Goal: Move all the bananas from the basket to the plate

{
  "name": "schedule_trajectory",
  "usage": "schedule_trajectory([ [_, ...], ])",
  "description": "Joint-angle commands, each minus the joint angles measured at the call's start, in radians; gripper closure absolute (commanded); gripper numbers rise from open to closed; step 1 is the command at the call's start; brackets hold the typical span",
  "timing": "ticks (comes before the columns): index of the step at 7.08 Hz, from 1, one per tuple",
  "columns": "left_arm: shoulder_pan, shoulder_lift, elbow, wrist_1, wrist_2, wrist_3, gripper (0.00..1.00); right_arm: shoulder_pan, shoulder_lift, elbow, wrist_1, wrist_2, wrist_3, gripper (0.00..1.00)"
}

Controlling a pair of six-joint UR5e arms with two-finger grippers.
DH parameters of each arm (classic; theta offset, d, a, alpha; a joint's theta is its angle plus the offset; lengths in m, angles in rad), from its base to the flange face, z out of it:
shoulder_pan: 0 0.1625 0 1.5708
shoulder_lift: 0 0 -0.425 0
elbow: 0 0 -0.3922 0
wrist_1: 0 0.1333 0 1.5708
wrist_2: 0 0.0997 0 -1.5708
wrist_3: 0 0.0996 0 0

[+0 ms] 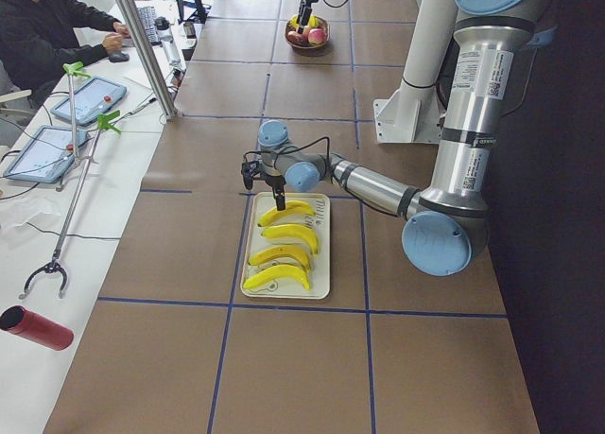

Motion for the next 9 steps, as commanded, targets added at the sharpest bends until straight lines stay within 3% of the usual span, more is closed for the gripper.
schedule_trajectory([
  [1, -0.029, -0.002, -0.053, 0.013, -0.002, 0.006, 0.0, 0.034, -0.053, -0.002, -0.002, 0.003, -0.078, 0.0],
  [3, -0.177, 0.009, -0.072, 0.02, -0.082, 0.17, 0.0, 0.15, -0.096, -0.075, 0.001, 0.131, -0.251, 0.0],
  [5, -0.338, -0.002, -0.072, 0.293, -0.087, 0.515, 0.0, 0.304, -0.166, -0.149, 0.009, 0.253, -0.466, 0.0],
  [8, -0.532, 0.012, -0.048, 0.435, -0.088, 0.897, 0.01, 0.589, -0.271, -0.317, 0.012, 0.547, -0.888, 0.0],
  [9, -0.596, 0.013, -0.049, 0.581, -0.09, 1.002, 0.01, 0.697, -0.315, -0.411, 0.012, 0.643, -1.089, 0.0],
])
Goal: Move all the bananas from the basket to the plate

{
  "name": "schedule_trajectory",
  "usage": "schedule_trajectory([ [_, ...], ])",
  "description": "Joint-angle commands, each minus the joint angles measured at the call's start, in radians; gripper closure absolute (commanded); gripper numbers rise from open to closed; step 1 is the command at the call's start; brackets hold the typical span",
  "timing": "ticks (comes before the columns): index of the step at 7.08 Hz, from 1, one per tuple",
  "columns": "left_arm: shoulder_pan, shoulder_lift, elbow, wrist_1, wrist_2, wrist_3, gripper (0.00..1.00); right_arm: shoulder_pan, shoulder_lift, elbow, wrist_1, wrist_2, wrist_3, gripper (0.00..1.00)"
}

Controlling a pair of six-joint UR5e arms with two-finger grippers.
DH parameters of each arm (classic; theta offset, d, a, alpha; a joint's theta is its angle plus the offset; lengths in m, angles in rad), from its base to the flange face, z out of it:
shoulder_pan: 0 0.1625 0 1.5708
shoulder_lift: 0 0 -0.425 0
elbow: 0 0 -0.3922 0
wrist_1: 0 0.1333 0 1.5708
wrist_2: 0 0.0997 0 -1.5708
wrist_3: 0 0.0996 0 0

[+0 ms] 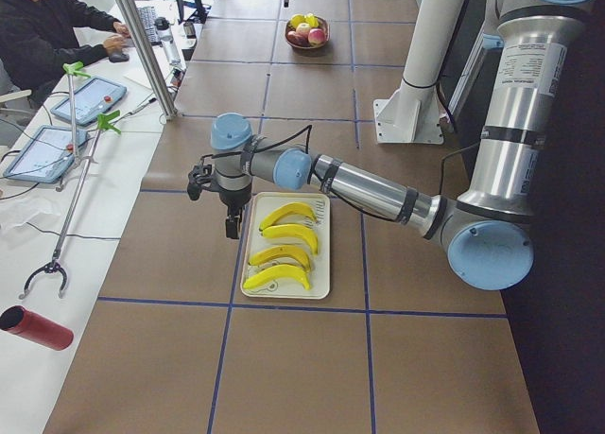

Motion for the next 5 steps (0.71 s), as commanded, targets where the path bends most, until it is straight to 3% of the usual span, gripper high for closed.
schedule_trajectory([
  [1, -0.093, 0.011, -0.007, 0.175, -0.011, 0.152, 0.01, 0.218, -0.056, -0.207, 0.002, 0.2, -0.329, 0.0],
  [3, -0.094, 0.074, -0.018, 0.16, -0.023, 0.158, 0.0, 0.268, -0.03, -0.312, 0.004, 0.227, -0.349, 0.0],
  [4, -0.1, 0.087, 0.018, 0.165, -0.029, 0.261, 0.0, 0.305, 0.063, -0.4, 0.004, 0.225, -0.347, 0.0],
  [5, -0.104, 0.108, 0.079, 0.154, -0.116, 0.302, 0.0, 0.316, 0.063, -0.406, 0.004, 0.225, -0.35, 0.0],
])
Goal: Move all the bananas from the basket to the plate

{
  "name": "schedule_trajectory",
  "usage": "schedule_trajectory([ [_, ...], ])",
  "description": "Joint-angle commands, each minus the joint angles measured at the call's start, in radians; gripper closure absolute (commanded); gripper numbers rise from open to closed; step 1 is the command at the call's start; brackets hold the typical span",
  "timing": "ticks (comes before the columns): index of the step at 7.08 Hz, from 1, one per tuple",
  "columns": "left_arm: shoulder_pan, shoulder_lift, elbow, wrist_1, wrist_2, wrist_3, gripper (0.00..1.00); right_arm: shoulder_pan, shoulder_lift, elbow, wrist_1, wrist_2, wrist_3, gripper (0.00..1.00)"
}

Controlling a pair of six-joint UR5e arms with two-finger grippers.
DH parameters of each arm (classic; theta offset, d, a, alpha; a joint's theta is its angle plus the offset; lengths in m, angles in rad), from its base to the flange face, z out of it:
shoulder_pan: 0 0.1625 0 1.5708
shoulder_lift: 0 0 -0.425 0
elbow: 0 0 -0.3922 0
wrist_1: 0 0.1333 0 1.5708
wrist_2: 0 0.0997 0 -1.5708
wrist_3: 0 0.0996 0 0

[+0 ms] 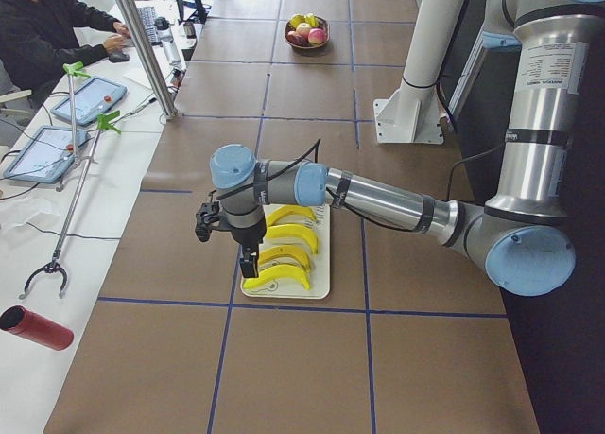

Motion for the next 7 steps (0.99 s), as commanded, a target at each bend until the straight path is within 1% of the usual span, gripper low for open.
schedule_trajectory([
  [1, -0.006, 0.075, 0.063, -0.067, -0.095, 0.067, 0.0, 0.029, 0.006, -0.042, 0.002, -0.002, -0.012, 0.0],
  [2, -0.004, 0.13, 0.08, -0.151, -0.097, 0.062, 0.0, 0.029, -0.045, -0.045, 0.002, -0.003, -0.012, 0.0],
  [3, -0.018, 0.123, 0.112, -0.178, -0.097, 0.062, 0.0, 0.029, -0.072, -0.045, 0.002, -0.005, -0.012, 0.0],
  [4, -0.062, 0.12, 0.116, -0.175, -0.095, 0.065, 0.0, 0.029, -0.088, -0.046, 0.002, -0.049, -0.01, 0.0],
  [5, -0.081, 0.114, 0.126, -0.174, -0.097, 0.067, 0.0, 0.029, -0.088, -0.049, 0.011, -0.121, -0.009, 0.0],
  [7, -0.083, 0.102, 0.123, -0.166, -0.089, 0.123, 0.0, 0.038, -0.093, -0.091, 0.028, -0.116, -0.004, 0.0],
])
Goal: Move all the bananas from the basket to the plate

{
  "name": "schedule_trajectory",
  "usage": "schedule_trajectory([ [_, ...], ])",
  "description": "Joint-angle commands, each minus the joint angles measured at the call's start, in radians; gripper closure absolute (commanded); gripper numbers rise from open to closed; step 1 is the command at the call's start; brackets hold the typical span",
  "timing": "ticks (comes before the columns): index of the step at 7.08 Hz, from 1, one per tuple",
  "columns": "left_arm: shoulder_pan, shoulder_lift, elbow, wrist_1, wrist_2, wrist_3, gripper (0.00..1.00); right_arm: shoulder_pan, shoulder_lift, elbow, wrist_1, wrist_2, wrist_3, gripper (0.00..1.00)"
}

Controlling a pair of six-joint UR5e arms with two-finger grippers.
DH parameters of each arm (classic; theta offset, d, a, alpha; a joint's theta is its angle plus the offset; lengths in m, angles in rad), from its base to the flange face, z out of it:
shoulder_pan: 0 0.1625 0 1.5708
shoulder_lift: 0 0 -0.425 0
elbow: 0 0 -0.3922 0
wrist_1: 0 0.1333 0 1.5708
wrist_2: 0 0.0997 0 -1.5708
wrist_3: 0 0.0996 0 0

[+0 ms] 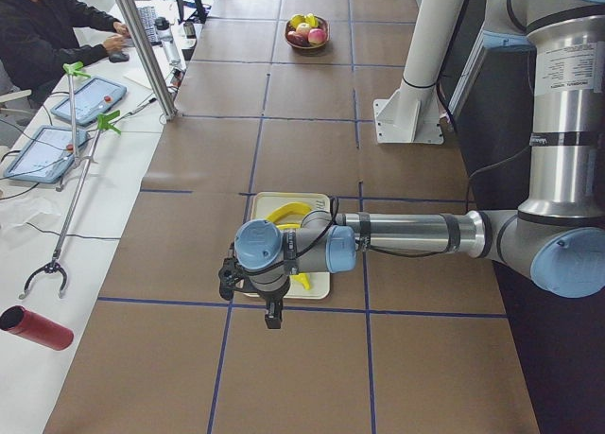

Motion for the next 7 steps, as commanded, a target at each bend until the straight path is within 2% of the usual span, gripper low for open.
schedule_trajectory([
  [1, -0.004, -0.023, 0.007, 0.008, 0.006, 0.019, 0.0, 0.03, -0.018, -0.021, 0.008, 0.006, 0.004, 0.0],
  [4, -0.007, -0.024, 0.002, 0.007, 0.003, 0.017, 0.0, 0.064, -0.041, 0.003, 0.009, 0.016, 0.011, 0.0],
  [5, -0.007, -0.024, 0.001, 0.007, 0.002, 0.017, 0.0, 0.076, -0.096, 0.086, 0.009, 0.01, 0.018, 0.0],
  [7, -0.007, -0.024, 0.001, 0.005, 0.003, 0.019, 0.0, 0.076, -0.185, 0.143, 0.009, 0.01, 0.047, 0.0],
])
